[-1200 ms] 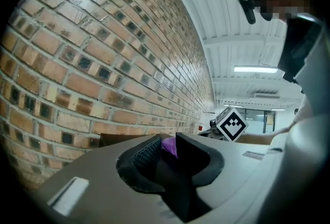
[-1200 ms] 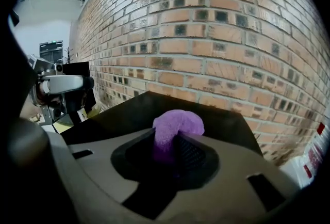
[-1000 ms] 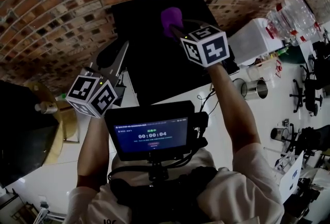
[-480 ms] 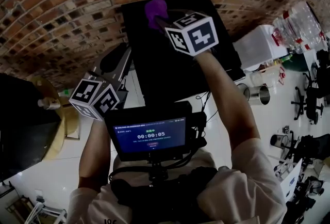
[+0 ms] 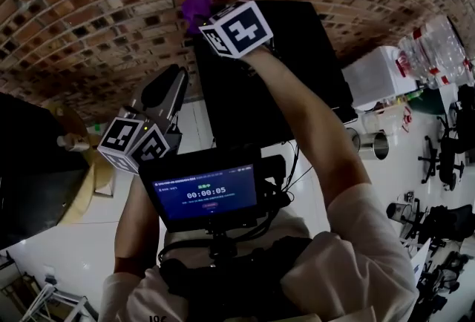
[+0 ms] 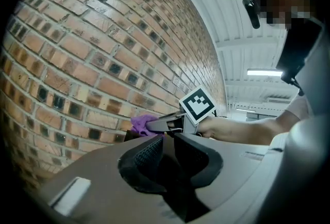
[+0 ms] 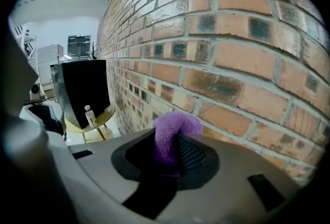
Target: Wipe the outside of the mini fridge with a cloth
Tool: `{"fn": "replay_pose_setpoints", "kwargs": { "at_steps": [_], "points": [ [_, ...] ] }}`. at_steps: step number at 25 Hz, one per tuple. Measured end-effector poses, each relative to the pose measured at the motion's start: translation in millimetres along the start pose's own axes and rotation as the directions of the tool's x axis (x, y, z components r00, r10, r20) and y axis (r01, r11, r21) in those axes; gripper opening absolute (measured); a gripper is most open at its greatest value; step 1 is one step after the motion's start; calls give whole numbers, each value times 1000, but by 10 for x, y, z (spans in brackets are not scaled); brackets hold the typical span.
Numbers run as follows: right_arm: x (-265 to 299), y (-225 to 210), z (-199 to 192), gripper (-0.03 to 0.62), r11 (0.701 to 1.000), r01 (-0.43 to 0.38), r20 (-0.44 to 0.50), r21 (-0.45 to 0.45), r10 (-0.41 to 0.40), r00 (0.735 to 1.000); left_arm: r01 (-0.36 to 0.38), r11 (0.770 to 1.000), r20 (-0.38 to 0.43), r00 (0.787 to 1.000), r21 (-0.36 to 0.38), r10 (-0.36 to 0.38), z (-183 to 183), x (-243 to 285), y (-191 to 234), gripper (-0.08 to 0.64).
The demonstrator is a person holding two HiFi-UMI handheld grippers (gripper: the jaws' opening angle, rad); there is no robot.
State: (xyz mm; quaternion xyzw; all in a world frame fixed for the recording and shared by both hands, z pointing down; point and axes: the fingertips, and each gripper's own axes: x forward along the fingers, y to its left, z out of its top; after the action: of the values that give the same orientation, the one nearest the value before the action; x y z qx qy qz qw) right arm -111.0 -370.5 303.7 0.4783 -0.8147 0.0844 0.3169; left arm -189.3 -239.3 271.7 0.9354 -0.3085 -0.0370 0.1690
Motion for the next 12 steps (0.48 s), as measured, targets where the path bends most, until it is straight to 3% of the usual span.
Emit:
{"fn": "replay_pose_setpoints", "kwargs": {
  "at_steps": [6,12],
  "points": [
    [295,146,36,112,998,-18,-25,-62,17,1000,-13,1000,-13,1000,-5,13,-44,-115,139,52],
    [304,-22,-107,112,997,13,-59,-70,-18,998,13,1000,-14,1000,5,-13,-125,-113,149,52]
  ]
}}
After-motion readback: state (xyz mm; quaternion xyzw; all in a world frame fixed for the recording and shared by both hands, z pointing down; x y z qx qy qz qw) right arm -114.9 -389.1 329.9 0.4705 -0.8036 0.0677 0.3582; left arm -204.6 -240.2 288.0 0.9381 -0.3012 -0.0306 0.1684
